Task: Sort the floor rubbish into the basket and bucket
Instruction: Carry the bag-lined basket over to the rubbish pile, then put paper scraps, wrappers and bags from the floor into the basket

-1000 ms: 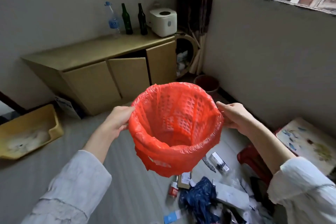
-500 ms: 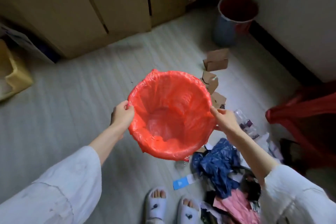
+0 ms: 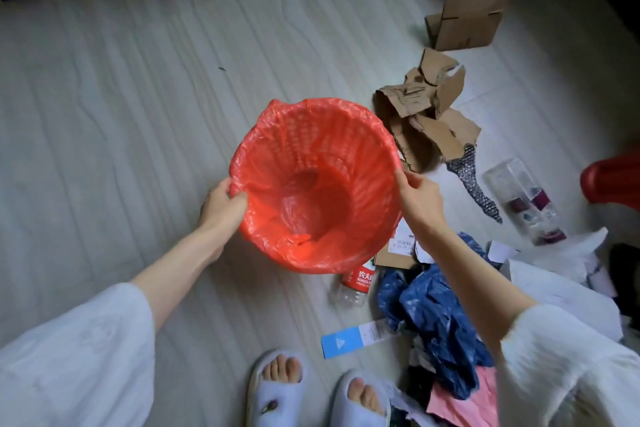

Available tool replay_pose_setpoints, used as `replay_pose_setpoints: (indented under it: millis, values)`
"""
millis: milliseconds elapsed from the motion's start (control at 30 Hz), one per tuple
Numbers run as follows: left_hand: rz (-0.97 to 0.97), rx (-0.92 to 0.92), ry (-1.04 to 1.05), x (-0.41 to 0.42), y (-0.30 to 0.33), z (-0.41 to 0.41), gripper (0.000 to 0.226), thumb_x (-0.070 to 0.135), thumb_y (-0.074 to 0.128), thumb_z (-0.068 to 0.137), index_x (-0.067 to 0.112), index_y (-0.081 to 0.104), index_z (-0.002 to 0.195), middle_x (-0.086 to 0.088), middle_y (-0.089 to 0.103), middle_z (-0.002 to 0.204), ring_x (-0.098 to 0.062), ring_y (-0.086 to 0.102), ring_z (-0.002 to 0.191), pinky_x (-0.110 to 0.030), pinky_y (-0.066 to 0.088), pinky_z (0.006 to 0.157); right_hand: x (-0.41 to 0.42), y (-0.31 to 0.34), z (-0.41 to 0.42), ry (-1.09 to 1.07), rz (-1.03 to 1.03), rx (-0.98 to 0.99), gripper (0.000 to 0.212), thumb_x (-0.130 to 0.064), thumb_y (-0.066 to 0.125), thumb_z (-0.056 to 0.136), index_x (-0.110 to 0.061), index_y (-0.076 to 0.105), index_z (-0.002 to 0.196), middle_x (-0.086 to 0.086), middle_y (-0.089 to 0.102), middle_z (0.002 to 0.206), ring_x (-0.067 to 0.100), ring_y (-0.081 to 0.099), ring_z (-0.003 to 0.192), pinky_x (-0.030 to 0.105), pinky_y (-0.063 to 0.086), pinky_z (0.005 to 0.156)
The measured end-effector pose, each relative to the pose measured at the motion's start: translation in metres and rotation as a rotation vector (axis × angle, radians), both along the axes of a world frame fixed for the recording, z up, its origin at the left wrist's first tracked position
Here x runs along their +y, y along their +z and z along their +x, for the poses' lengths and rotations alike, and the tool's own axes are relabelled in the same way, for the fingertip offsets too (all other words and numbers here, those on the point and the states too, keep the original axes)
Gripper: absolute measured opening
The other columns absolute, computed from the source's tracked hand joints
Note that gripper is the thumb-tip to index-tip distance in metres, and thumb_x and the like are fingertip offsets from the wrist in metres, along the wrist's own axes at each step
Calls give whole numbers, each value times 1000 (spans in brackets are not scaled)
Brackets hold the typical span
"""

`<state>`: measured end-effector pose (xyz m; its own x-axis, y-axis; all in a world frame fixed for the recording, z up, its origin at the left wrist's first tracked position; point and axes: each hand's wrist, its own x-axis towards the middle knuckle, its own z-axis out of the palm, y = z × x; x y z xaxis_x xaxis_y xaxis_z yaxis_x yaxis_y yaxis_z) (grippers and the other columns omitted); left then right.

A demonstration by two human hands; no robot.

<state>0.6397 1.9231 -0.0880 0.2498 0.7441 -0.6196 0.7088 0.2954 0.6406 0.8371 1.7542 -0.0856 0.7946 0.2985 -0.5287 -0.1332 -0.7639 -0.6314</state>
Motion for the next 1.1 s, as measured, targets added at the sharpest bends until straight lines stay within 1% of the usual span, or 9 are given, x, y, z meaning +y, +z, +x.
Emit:
replay_pose_setpoints:
  millis: [100, 200, 267, 333, 400, 467, 667, 933, 1100]
  values:
    - [-27, 18, -37, 1, -7, -3, 41, 27, 46, 68, 22, 63, 105, -3, 68, 101, -19, 62, 90, -37, 48, 90, -3, -4, -2, 26, 24, 30, 36, -38, 42, 90, -17, 66, 108, 5, 68, 105, 26, 61, 102, 48, 47, 95]
    - [-23, 56, -117, -5, 3, -1, 46, 22, 49, 75, 26, 57, 120, 2, 66, 110, -20, 62, 100, -35, 48, 95, -11, 3, -9, 36, 65, 128, 42, -34, 44, 92, -14, 56, 127, 5, 62, 124, 22, 57, 114, 43, 44, 102]
    - [9, 64, -186, -16, 16, 4, 48, 14, 48, 86, 19, 46, 134, 0, 59, 121, -20, 58, 109, -27, 43, 93, -20, 15, -17, 52, 65, 161, 45, -32, 44, 94, -11, 50, 134, 7, 57, 132, 21, 54, 119, 39, 42, 104]
    - [46, 60, -246, -30, 33, 11, 52, 10, 45, 92, 11, 32, 143, -7, 46, 139, -21, 47, 125, -24, 34, 102, -33, 32, -26, 76, 49, 142, 45, -33, 44, 95, -10, 49, 134, 7, 54, 135, 20, 51, 122, 37, 39, 105]
    - [77, 12, -326, -50, 54, 16, 50, 8, 45, 93, 7, 32, 142, -10, 40, 144, -21, 42, 130, -24, 28, 108, -48, 52, -33, 84, 20, 141, 46, -34, 42, 97, -10, 47, 136, 8, 50, 139, 22, 49, 125, 39, 38, 106]
    - [109, -38, -442, -74, 78, 17, 45, 6, 46, 93, 7, 40, 137, -12, 48, 138, -22, 47, 127, -28, 31, 110, -69, 72, -40, 84, -10, 144, 45, -30, 41, 98, -9, 44, 138, 8, 48, 140, 24, 49, 124, 41, 38, 106]
    - [189, -93, -777, -151, 108, 33, 32, 8, 46, 92, 13, 60, 120, -5, 62, 122, -17, 55, 115, -20, 36, 97, -138, 98, -40, 90, -50, 82, 40, -25, 40, 98, -9, 46, 134, 9, 55, 134, 22, 50, 123, 26, 36, 97]
    - [61, 41, -1172, -256, -19, 30, 37, 12, 45, 92, 10, 53, 129, -8, 52, 135, -21, 47, 125, -24, 31, 103, -241, -5, -79, 221, -199, 45, 39, -25, 46, 96, -11, 48, 132, 8, 59, 129, 24, 54, 118, 28, 38, 94]
    - [105, 114, -1345, -271, -113, 22, 41, 16, 47, 92, 13, 46, 134, -9, 46, 139, -23, 41, 130, -27, 28, 108, -265, -93, -92, 477, -349, -267, 54, -33, 54, 91, -16, 38, 140, 6, 42, 143, 24, 35, 133, 33, 28, 108]
